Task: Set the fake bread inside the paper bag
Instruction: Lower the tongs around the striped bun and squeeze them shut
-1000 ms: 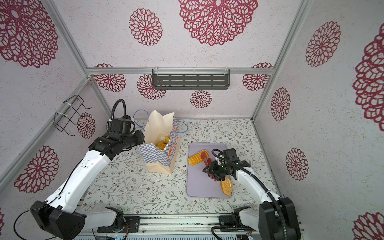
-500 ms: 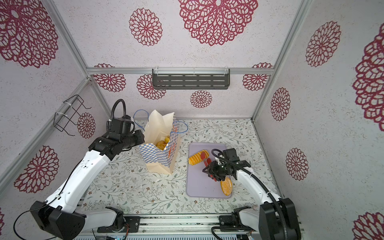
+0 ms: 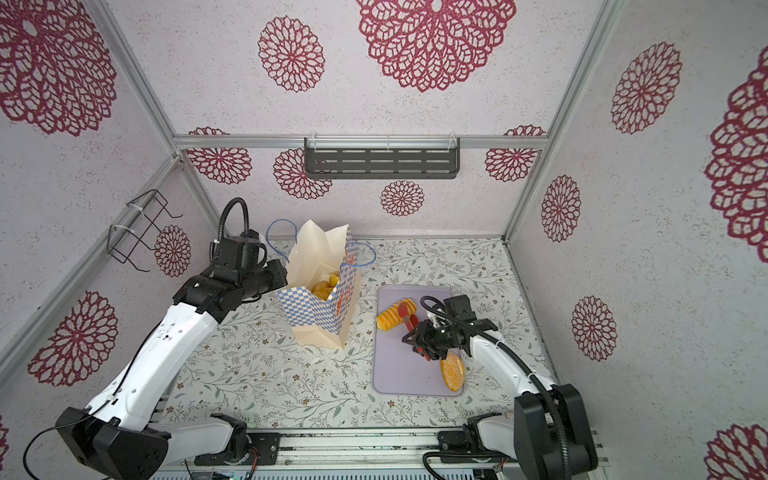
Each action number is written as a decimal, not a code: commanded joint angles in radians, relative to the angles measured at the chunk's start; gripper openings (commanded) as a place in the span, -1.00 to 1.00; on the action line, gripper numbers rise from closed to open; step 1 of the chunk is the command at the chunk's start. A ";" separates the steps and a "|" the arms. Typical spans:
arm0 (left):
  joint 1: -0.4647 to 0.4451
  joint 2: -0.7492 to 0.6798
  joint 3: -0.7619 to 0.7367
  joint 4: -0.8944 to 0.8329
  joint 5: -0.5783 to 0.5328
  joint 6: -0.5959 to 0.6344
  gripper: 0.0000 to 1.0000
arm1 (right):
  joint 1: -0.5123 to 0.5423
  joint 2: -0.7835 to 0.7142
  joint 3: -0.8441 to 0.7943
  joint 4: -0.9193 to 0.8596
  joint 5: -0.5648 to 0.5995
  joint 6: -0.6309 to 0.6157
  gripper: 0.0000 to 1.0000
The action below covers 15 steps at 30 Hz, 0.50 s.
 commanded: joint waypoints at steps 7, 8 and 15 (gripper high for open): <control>-0.001 -0.021 0.003 0.003 -0.011 0.008 -0.73 | -0.006 0.035 0.065 0.030 -0.033 -0.023 -0.18; -0.002 -0.021 0.002 0.003 -0.011 0.007 -0.72 | -0.005 0.037 0.068 0.028 -0.032 -0.026 -0.21; -0.002 -0.024 0.000 0.003 -0.013 0.004 -0.72 | -0.014 0.021 0.069 0.011 -0.019 -0.038 -0.43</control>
